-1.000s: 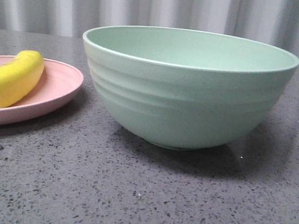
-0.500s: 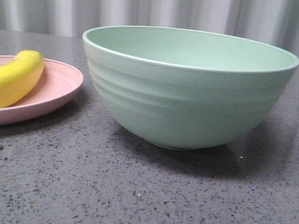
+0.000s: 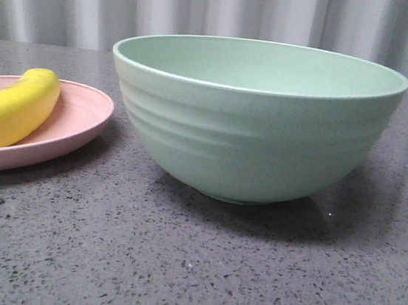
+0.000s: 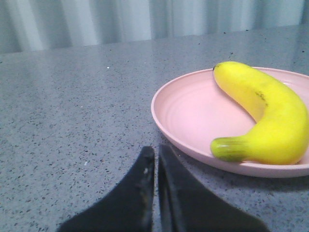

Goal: Transfer banana from pink plate to green bowl

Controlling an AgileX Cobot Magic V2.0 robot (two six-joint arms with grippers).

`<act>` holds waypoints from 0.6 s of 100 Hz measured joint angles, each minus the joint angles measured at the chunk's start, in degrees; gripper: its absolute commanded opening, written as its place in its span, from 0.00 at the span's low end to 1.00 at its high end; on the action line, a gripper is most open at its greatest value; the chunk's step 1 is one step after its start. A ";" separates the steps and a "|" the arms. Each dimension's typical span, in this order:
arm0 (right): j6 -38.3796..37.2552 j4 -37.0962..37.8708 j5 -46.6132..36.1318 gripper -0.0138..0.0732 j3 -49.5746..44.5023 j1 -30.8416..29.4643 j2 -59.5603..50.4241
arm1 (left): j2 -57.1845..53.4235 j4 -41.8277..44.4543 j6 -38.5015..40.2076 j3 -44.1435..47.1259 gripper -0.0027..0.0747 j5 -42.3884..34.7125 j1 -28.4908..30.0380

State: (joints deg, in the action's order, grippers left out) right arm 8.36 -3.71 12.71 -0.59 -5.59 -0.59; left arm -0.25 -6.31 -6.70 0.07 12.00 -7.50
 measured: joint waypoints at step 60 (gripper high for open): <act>0.00 -0.21 -9.18 0.08 0.00 0.00 0.00 | 0.00 0.00 0.00 0.00 0.01 -0.67 0.00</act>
State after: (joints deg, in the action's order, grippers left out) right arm 8.36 -3.92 3.52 -0.59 -5.59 -0.59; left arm -0.25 -6.31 -6.70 0.07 11.32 -7.50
